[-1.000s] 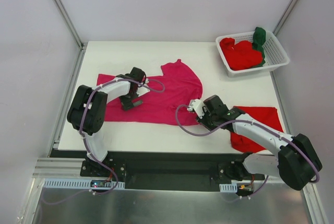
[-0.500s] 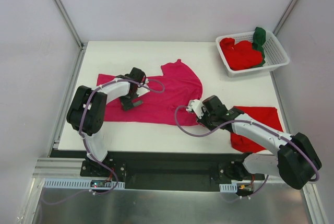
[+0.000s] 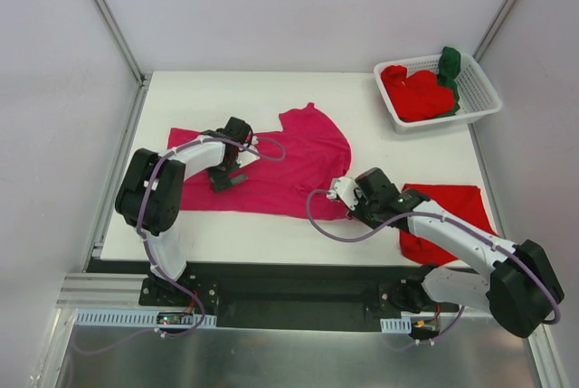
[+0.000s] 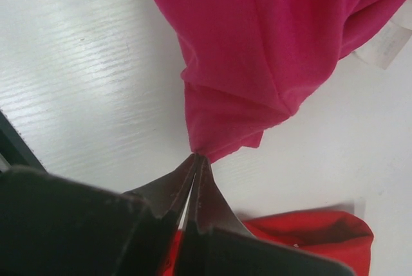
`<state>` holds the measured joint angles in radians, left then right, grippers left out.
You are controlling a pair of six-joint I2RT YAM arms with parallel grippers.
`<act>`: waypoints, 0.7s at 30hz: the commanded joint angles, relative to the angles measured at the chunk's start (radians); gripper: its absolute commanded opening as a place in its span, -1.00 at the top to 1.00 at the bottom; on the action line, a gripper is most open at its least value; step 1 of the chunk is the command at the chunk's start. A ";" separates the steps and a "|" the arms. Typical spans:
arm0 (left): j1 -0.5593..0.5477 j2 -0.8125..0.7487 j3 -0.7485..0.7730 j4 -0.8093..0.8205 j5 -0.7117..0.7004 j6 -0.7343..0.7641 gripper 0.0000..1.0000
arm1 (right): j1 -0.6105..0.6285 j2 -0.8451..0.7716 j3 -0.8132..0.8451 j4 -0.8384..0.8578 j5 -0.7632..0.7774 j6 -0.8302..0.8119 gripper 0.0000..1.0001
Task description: Fold and stack the t-shirts
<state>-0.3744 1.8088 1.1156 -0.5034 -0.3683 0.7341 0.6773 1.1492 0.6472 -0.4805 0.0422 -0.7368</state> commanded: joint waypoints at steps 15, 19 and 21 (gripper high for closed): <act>-0.008 0.011 -0.046 -0.020 0.080 -0.009 -0.99 | -0.076 -0.043 -0.034 -0.207 -0.018 -0.134 0.98; -0.008 0.015 -0.040 -0.021 0.078 -0.010 -0.99 | -0.079 -0.009 -0.003 -0.231 -0.028 -0.141 0.98; -0.008 0.015 -0.036 -0.020 0.077 -0.012 -0.99 | -0.091 -0.011 0.015 -0.237 -0.033 -0.148 0.60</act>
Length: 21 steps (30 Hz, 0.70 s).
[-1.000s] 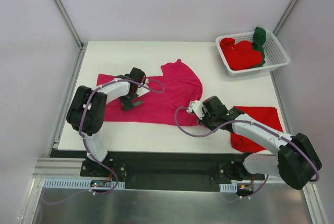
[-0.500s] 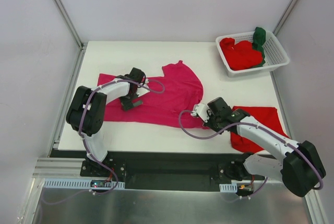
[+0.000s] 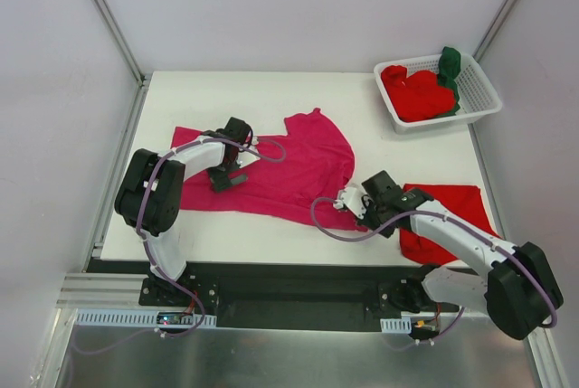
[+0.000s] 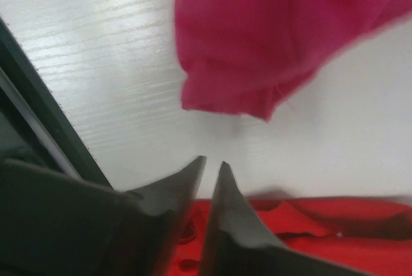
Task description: Fold and stack the t-shirts
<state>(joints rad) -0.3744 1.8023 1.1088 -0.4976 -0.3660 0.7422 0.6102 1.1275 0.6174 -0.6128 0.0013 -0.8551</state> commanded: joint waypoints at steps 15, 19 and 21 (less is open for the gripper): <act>-0.011 -0.005 0.199 -0.038 0.047 -0.035 -0.99 | -0.043 0.172 0.258 0.132 0.066 0.040 -0.64; -0.012 0.049 0.307 -0.036 0.079 -0.053 -0.99 | -0.046 0.334 0.378 0.130 0.031 0.085 -0.64; -0.012 0.096 0.357 -0.036 0.099 -0.060 -0.98 | -0.053 0.418 0.452 0.101 0.008 0.100 -0.64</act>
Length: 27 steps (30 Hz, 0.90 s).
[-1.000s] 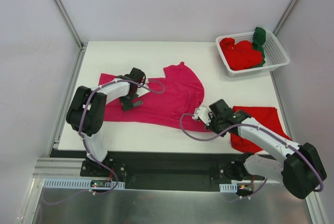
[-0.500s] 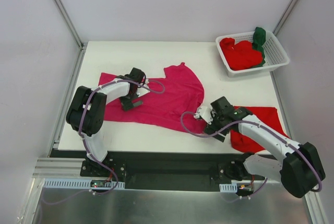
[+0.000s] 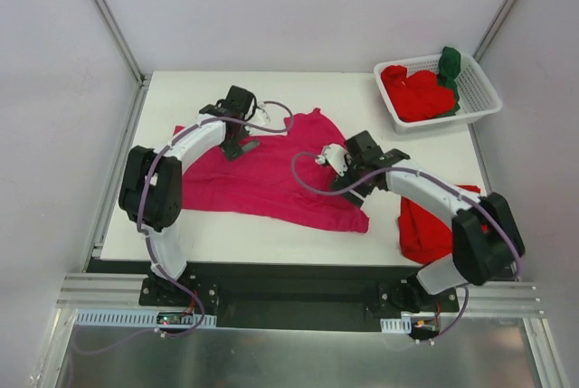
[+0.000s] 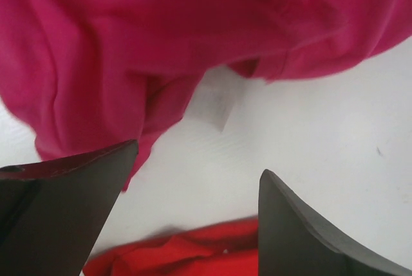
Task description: Fold and stack the t-shirts
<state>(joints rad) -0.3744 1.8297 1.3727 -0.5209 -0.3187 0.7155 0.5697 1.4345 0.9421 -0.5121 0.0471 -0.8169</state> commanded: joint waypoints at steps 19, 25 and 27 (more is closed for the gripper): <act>-0.189 0.148 0.290 -0.146 0.204 -0.175 -0.99 | -0.010 0.044 0.063 -0.029 -0.015 0.059 -0.63; -0.218 -0.047 0.131 -0.221 0.233 -0.206 -0.99 | -0.097 -0.032 0.009 -0.077 0.010 0.039 -0.63; -0.230 -0.105 0.082 -0.234 0.225 -0.212 -0.99 | -0.135 -0.075 -0.008 -0.094 0.016 0.029 -0.63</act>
<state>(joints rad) -0.5896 1.8793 1.5295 -0.6727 -0.1081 0.5438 0.4969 1.4551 0.9527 -0.5522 0.0238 -0.7727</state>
